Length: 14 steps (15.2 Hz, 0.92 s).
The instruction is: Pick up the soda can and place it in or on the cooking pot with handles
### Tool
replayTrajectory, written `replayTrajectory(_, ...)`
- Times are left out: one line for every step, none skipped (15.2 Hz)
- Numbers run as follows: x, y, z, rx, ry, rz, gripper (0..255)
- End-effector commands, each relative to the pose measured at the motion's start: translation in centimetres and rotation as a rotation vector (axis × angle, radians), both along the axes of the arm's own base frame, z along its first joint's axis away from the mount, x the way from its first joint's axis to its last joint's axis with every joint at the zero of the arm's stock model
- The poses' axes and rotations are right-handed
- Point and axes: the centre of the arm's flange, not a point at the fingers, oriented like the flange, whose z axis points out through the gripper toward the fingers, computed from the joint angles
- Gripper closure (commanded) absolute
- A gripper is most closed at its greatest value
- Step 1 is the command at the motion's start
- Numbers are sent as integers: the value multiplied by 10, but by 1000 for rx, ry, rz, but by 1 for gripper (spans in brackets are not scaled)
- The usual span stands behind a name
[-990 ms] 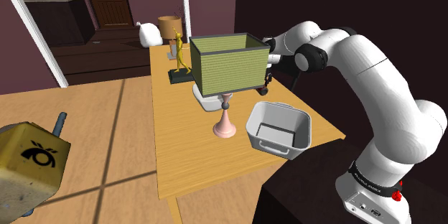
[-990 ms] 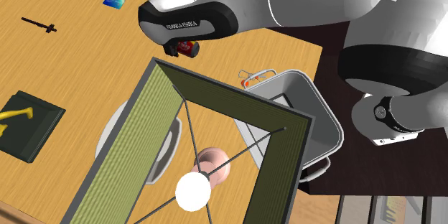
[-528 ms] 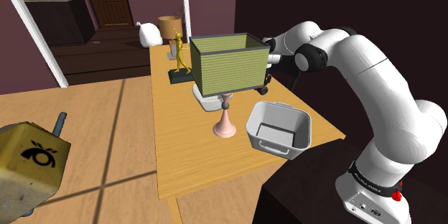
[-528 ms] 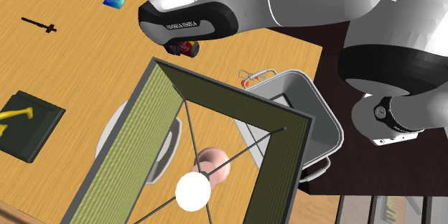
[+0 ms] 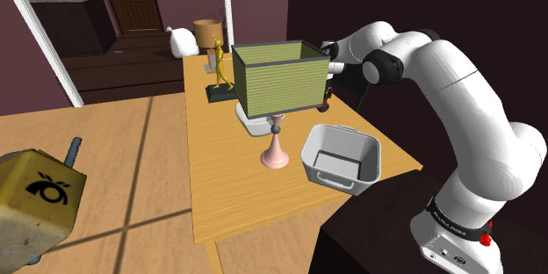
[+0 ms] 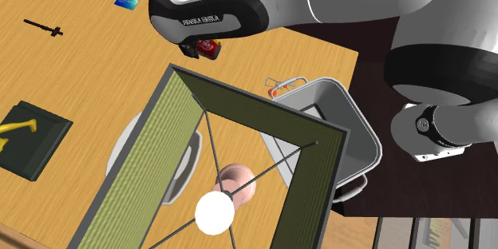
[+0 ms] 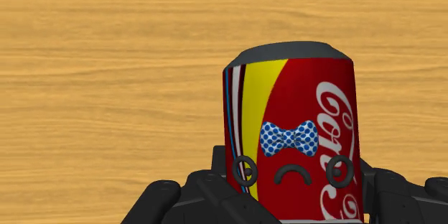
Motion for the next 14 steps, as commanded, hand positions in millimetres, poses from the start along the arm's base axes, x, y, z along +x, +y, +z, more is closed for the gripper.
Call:
replayTrajectory(0,0,10,0,0,0,255)
replayTrajectory(0,0,15,0,0,0,255)
replayTrajectory(0,0,20,0,0,0,255)
replayTrajectory(0,0,26,0,0,0,255)
replayTrajectory(0,0,31,0,0,0,255)
replayTrajectory(0,0,36,0,0,0,255)
replayTrajectory(0,0,42,0,0,0,255)
replayTrajectory(0,0,47,0,0,0,255)
replayTrajectory(0,0,52,0,0,0,255)
replayTrajectory(0,0,57,0,0,0,255)
replayTrajectory(0,0,63,0,0,0,255)
replayTrajectory(0,0,68,0,0,0,255)
replayTrajectory(0,0,73,0,0,0,255)
replayTrajectory(0,0,79,0,0,0,255)
